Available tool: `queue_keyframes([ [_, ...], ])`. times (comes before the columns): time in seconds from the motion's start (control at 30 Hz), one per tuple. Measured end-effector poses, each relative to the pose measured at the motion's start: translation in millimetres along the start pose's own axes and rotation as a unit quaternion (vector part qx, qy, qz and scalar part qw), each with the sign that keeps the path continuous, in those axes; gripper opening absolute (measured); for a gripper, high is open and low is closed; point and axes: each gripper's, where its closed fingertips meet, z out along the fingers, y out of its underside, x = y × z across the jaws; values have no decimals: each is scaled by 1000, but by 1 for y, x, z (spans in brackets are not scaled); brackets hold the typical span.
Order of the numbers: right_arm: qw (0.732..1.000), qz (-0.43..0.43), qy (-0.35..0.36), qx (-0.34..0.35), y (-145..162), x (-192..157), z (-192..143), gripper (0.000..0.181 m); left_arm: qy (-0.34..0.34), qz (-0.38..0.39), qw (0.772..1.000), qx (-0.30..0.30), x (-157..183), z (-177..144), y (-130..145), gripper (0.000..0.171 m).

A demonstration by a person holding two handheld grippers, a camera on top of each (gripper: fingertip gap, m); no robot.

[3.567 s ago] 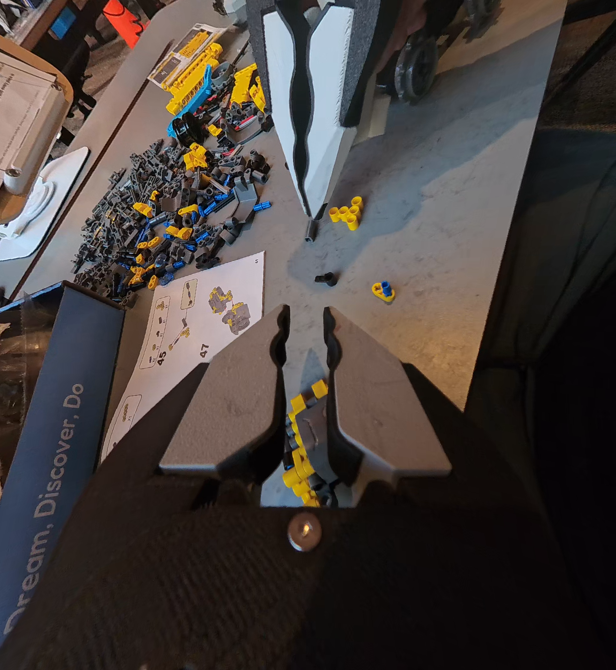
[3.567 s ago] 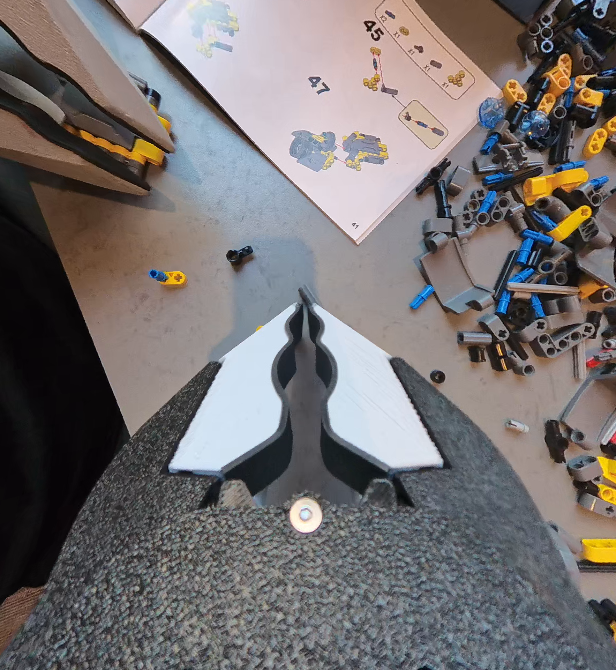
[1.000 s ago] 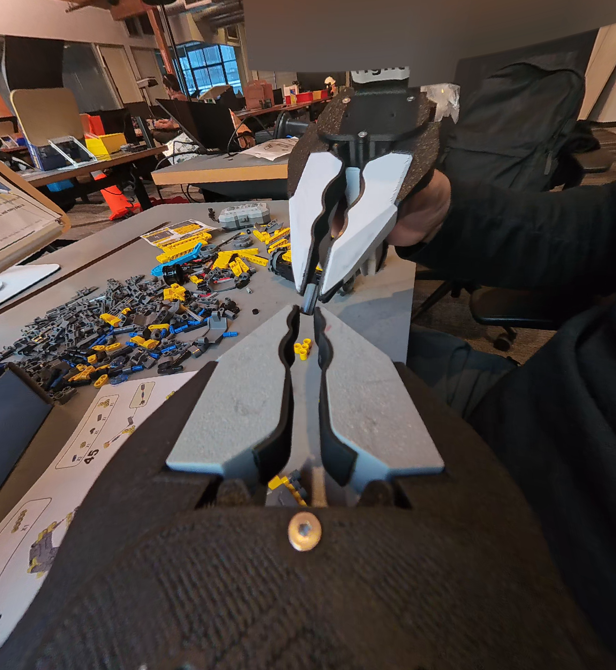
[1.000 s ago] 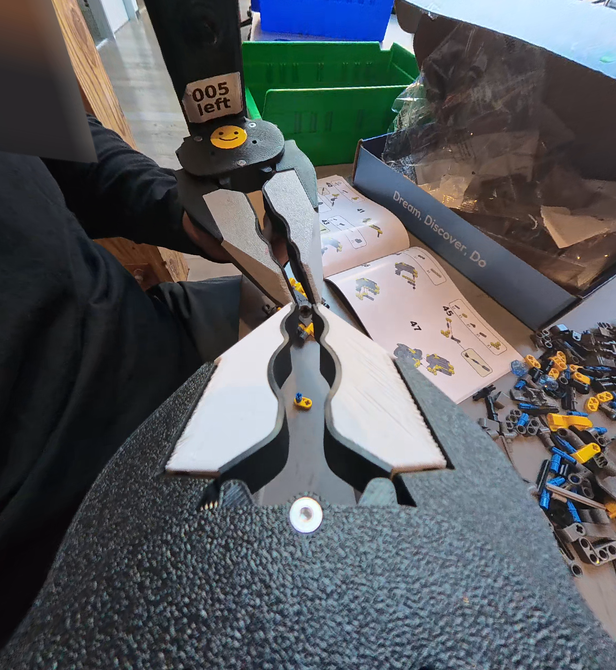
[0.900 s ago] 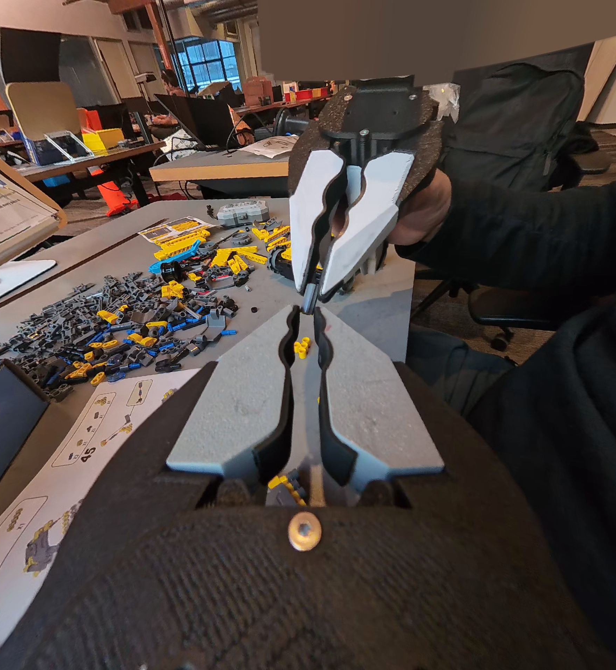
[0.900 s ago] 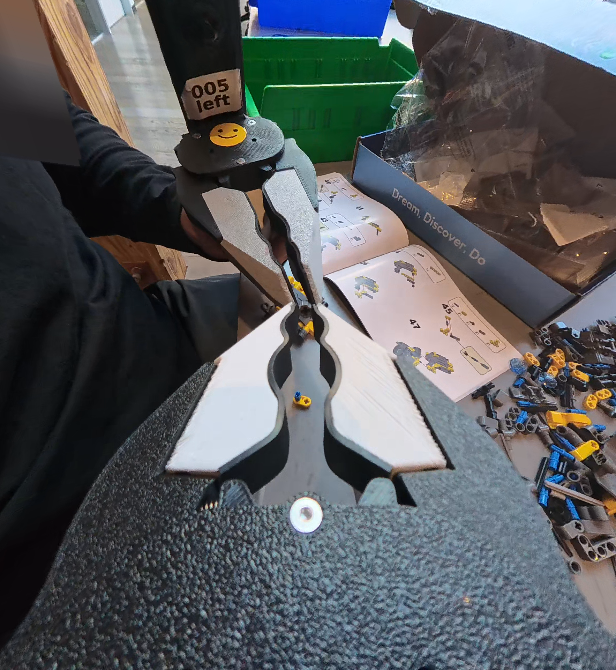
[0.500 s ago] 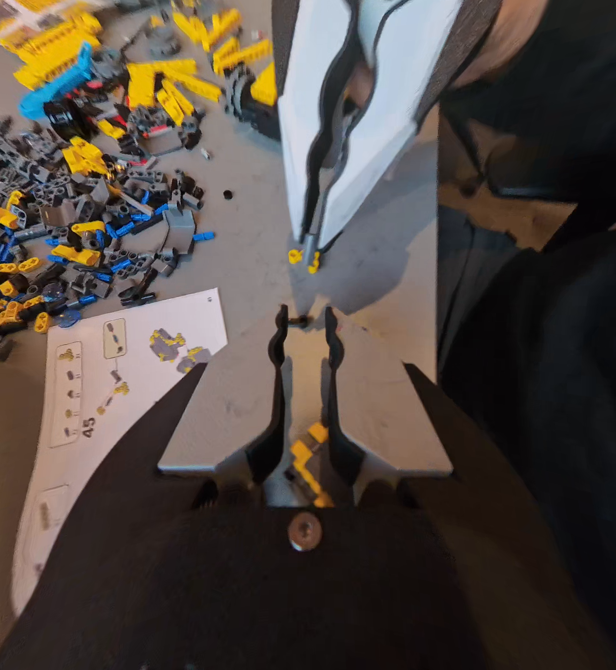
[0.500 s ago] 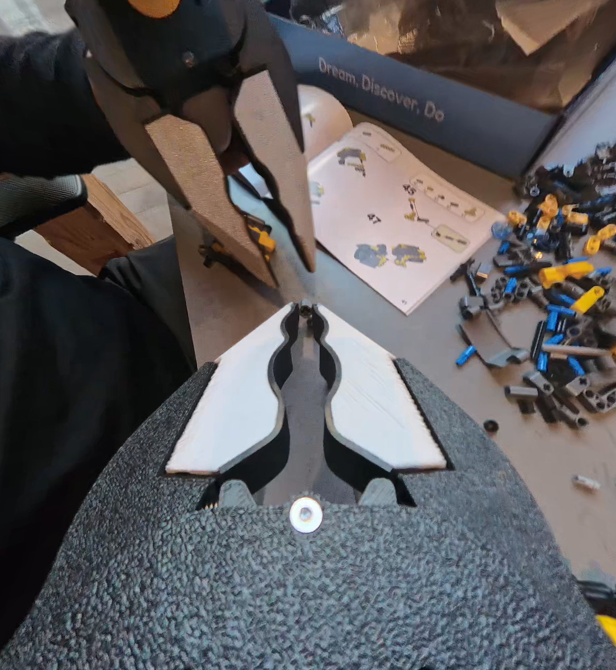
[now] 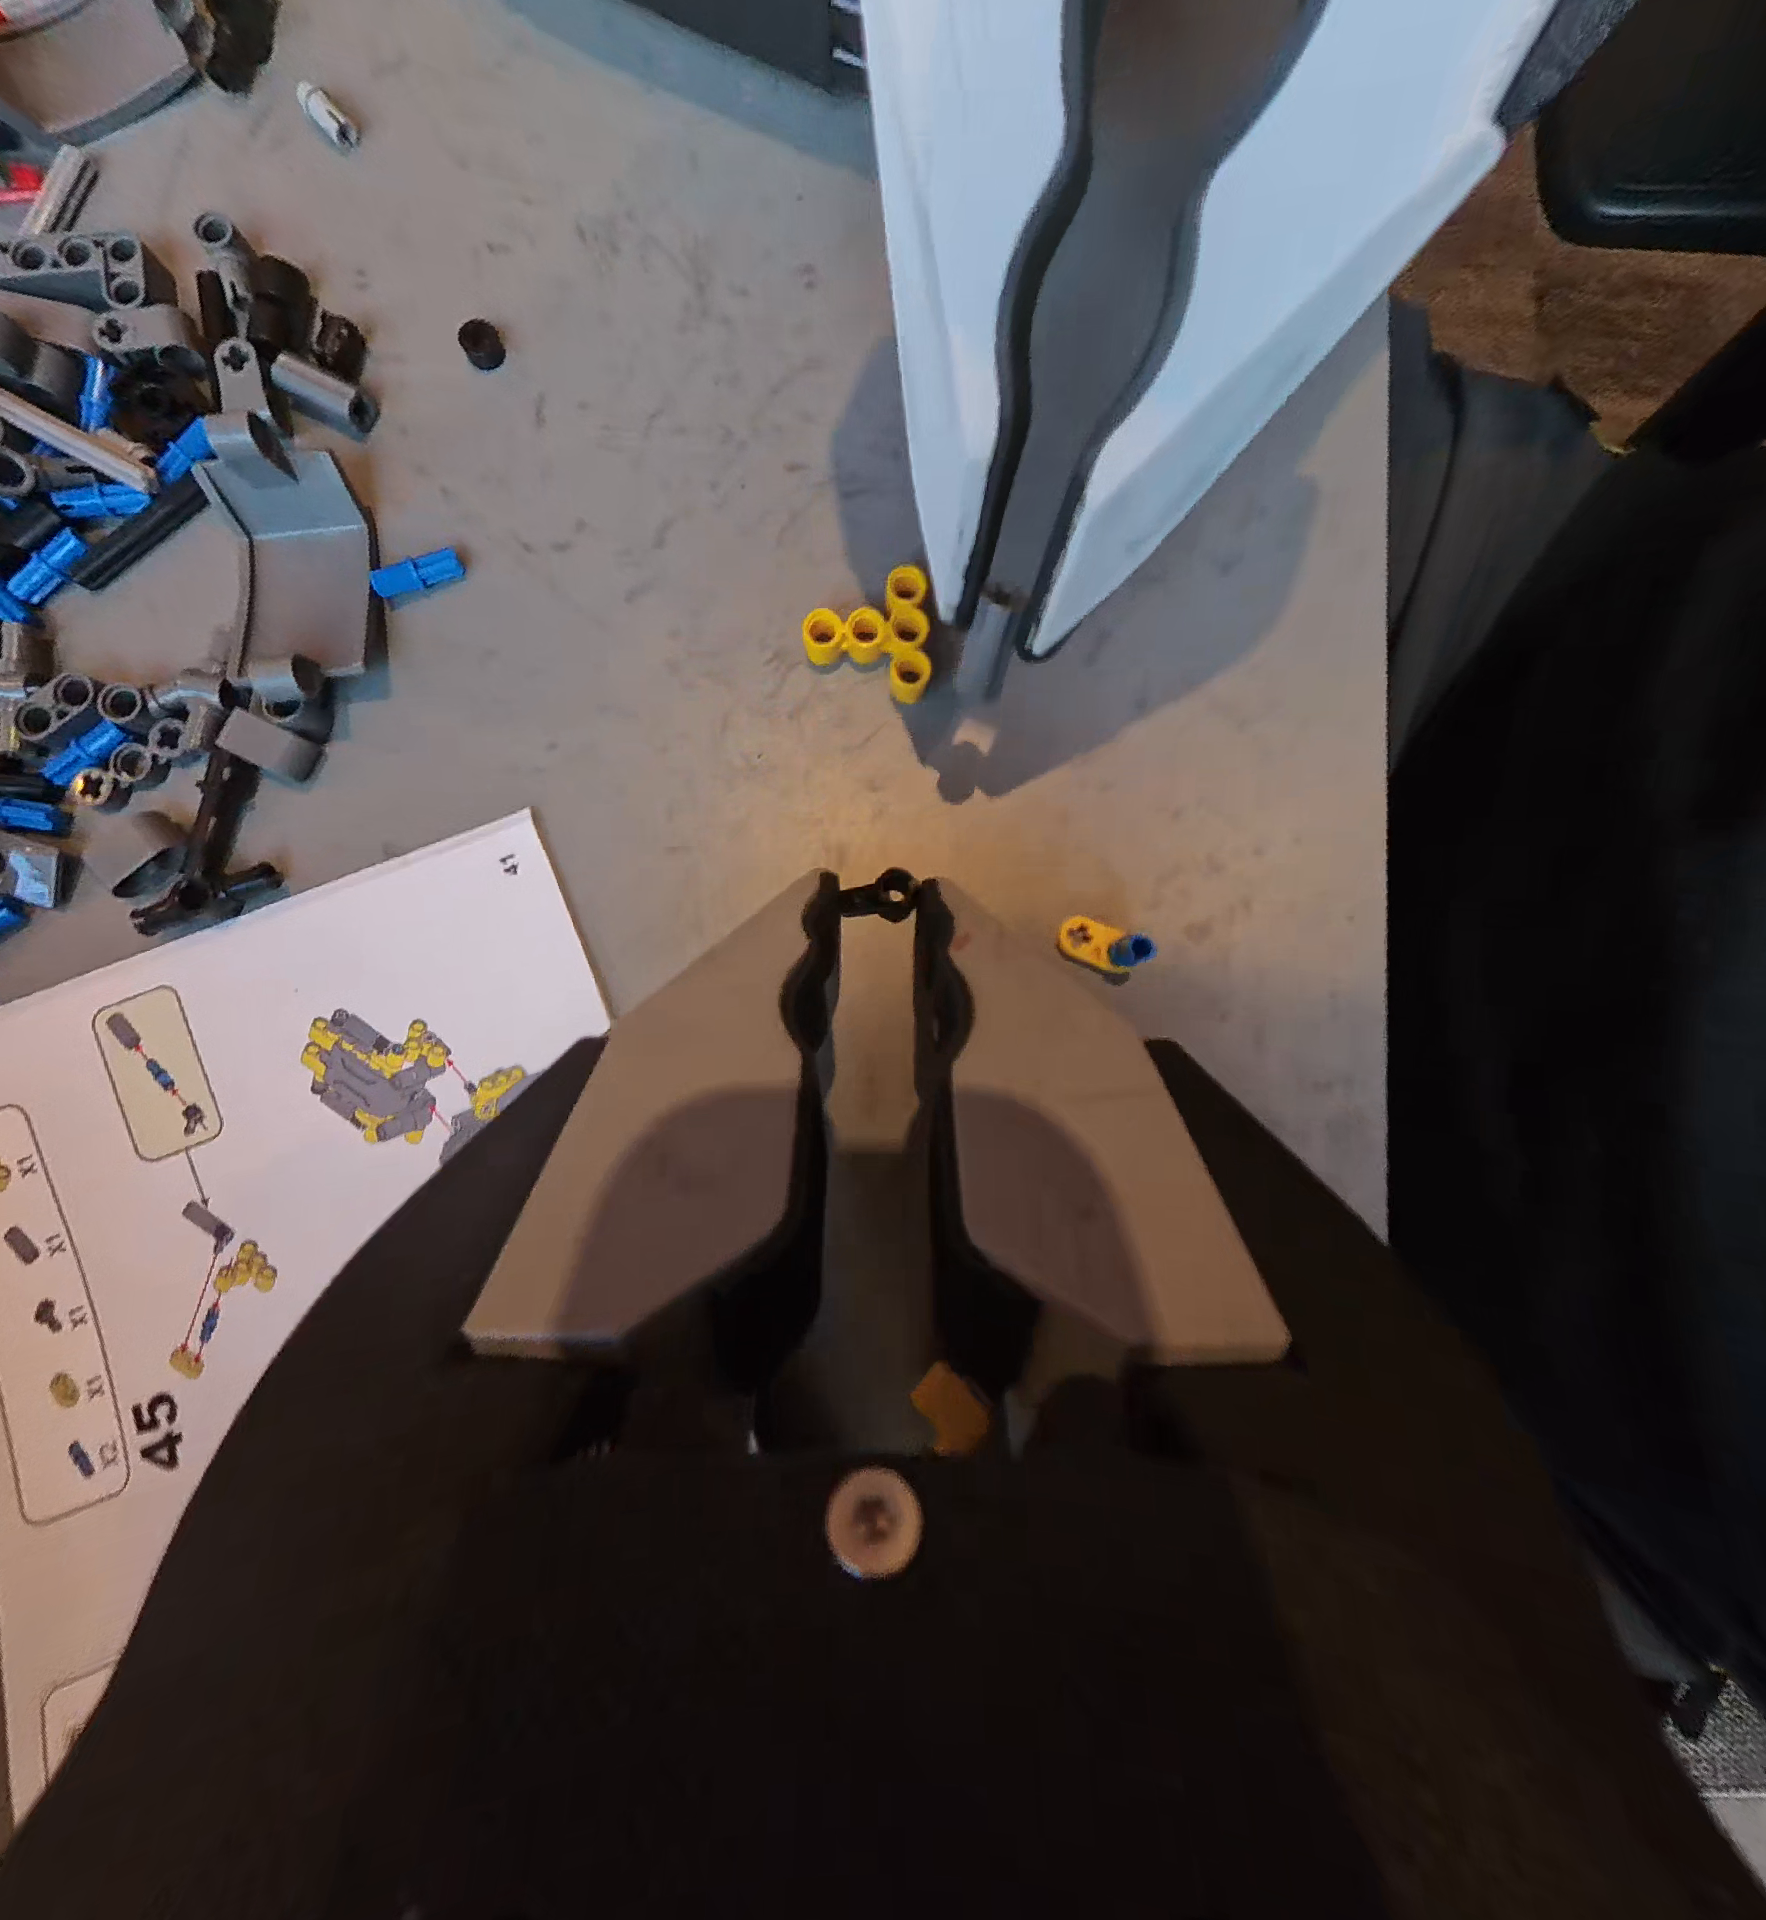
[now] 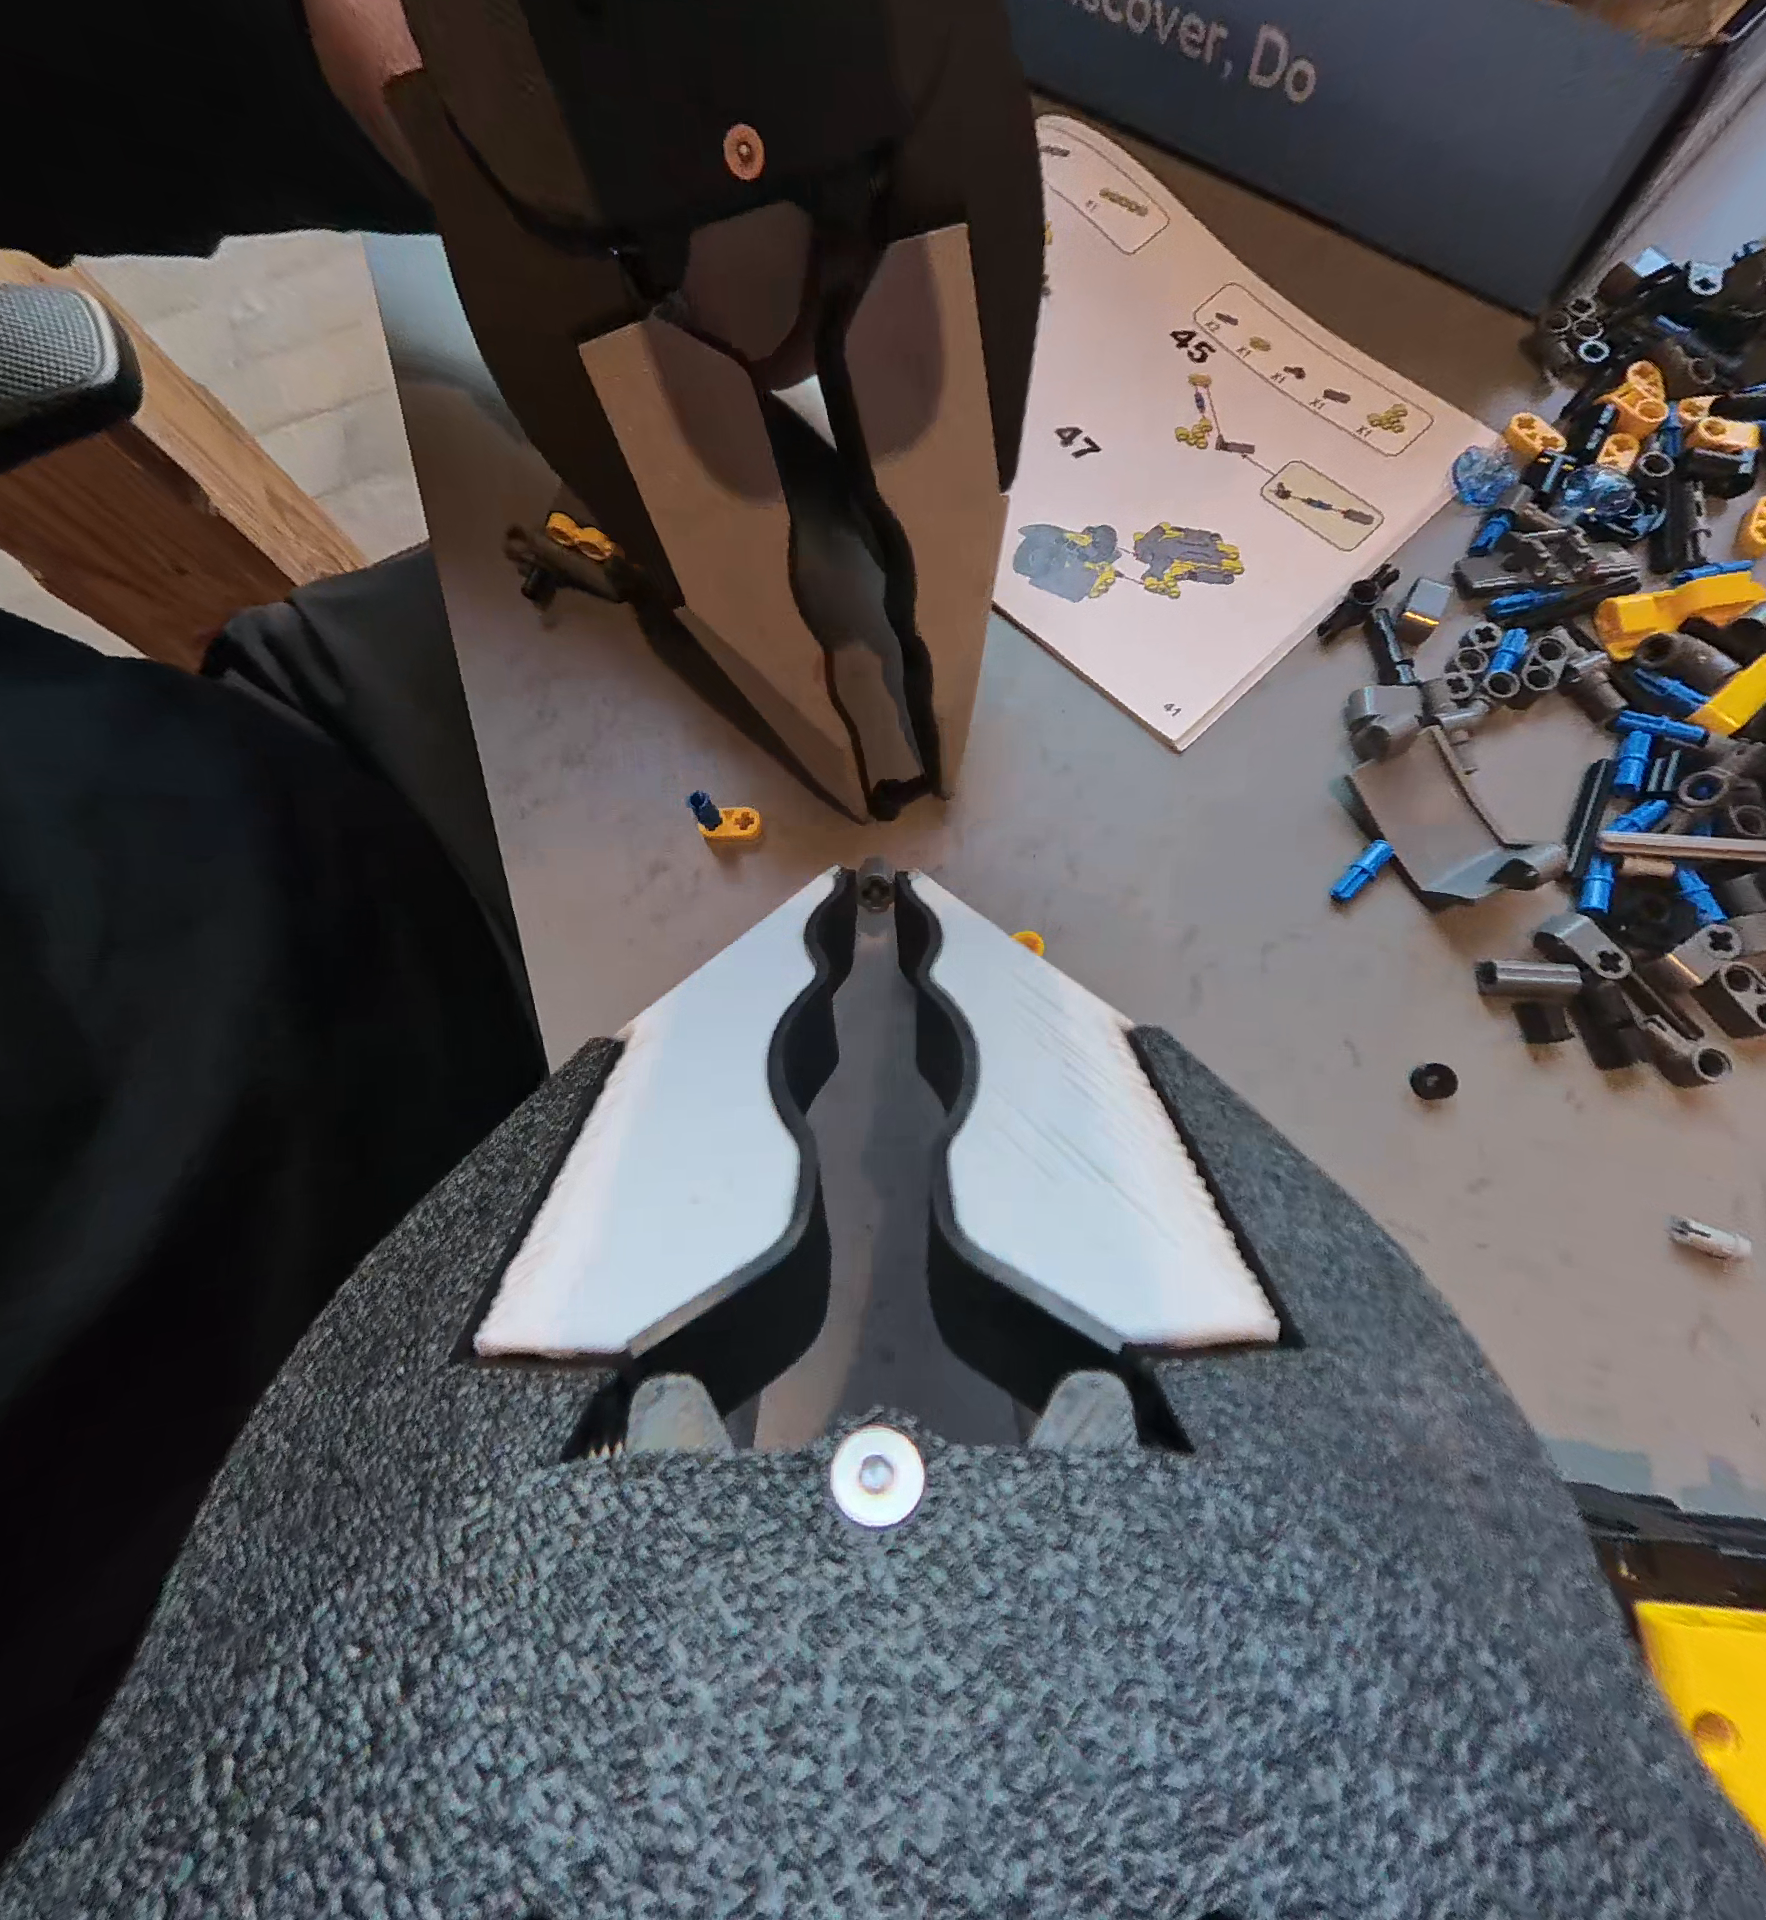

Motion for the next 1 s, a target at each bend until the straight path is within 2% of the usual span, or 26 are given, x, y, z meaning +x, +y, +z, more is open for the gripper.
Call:
queue_keyframes([
  [0.23, 1000, -3, -9, -4, 2, -2, 1, 6, 21, 32, 999, 8, 11, 5, -6, 14],
  [0.37, 1000, -4, -11, -2, 0, -2, 2, 6, 19, 41, 999, 6, 10, -1, -3, 27],
  [0.43, 1000, -3, -9, -3, 1, -1, 2, 6, -6, 41, 999, 2, 0, -13, 0, 35],
  [0.6, 1000, -11, 3, -11, 3, -1, -2, 6, -53, -2, 997, 51, -15, -71, 7, 34],
  [0.7, 1000, -7, 2, -15, 4, 2, 0, 6, -83, -22, 995, 57, -16, -91, 19, 36],
  [0.8, 1000, -4, 5, -22, 6, 6, 3, 6, -84, -60, 992, 78, -5, -97, 25, 33],
  [1.0, 999, -12, -6, -43, 7, 6, 12, 6, -111, -111, 981, 114, 12, -88, 33, 34],
])
